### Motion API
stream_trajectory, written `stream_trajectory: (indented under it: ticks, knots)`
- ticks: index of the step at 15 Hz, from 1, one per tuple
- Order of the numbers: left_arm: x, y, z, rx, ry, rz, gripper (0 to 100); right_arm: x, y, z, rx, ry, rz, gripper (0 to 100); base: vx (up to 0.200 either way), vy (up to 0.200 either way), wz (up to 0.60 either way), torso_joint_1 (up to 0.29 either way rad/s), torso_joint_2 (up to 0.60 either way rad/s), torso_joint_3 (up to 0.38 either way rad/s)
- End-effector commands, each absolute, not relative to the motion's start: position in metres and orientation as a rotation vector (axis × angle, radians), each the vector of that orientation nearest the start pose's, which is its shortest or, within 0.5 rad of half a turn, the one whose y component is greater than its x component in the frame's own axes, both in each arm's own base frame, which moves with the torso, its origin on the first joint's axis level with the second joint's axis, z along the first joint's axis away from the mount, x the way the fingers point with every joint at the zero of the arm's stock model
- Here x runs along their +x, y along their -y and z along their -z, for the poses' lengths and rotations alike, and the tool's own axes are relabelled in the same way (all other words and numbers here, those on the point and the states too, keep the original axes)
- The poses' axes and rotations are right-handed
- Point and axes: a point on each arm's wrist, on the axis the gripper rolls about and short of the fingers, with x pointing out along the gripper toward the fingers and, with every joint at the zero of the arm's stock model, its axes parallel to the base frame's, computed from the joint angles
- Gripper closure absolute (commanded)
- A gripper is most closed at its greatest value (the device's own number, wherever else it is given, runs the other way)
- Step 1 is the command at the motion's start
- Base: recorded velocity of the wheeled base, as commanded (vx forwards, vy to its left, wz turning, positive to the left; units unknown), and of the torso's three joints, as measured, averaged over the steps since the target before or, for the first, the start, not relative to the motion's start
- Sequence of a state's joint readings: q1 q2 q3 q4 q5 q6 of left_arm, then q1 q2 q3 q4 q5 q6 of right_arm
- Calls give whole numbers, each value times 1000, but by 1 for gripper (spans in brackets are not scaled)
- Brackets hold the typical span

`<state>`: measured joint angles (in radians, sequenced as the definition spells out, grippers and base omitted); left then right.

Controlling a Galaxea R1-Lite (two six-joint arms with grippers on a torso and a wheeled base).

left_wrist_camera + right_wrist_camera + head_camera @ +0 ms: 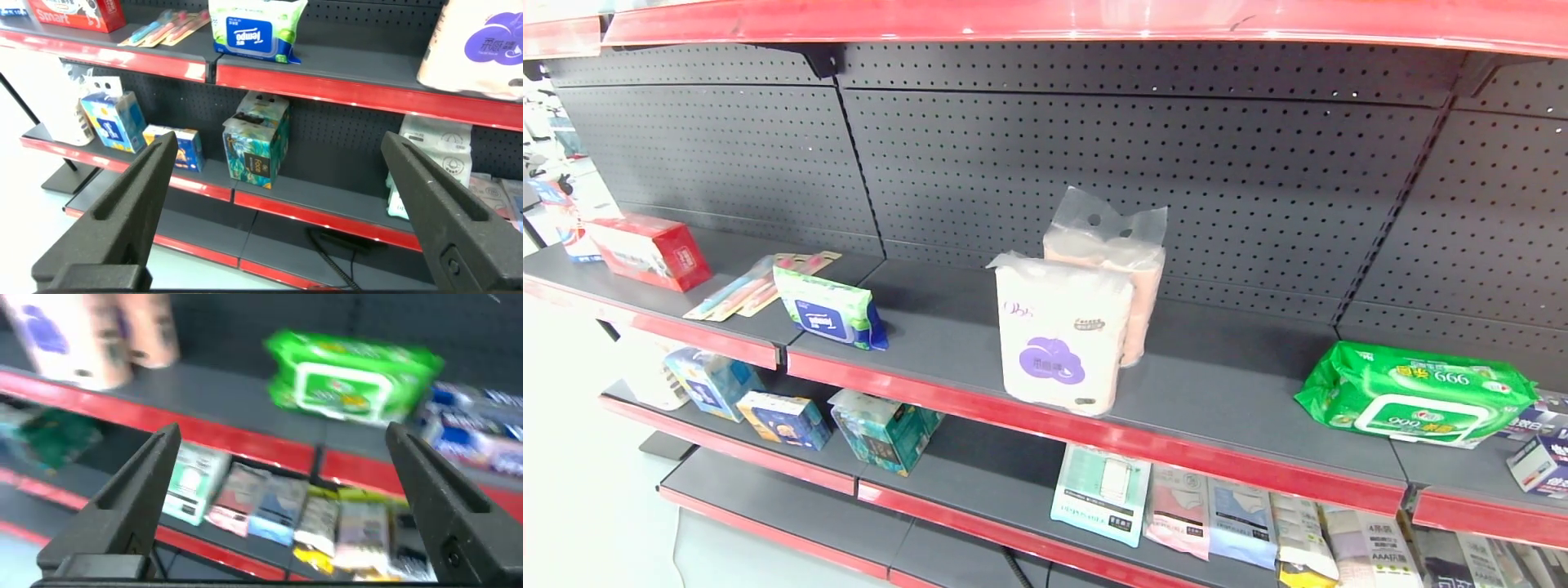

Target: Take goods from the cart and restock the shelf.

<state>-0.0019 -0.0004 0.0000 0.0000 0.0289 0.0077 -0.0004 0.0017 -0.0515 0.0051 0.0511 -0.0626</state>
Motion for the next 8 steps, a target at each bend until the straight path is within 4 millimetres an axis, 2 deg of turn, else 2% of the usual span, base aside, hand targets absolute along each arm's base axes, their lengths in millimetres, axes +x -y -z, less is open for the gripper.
stream_trajectory:
  ticks: [1, 8]
  knots:
    - [-23, -1, -75, 8, 0, -28, 0, -23, 0, -77, -55, 16, -10, 0, 0, 0, 0, 0, 0, 0]
    - [-23, -1, -75, 9, 0, -28, 0, -23, 0, -76, 0, 2, 20, 0, 0, 0, 0, 0, 0, 0]
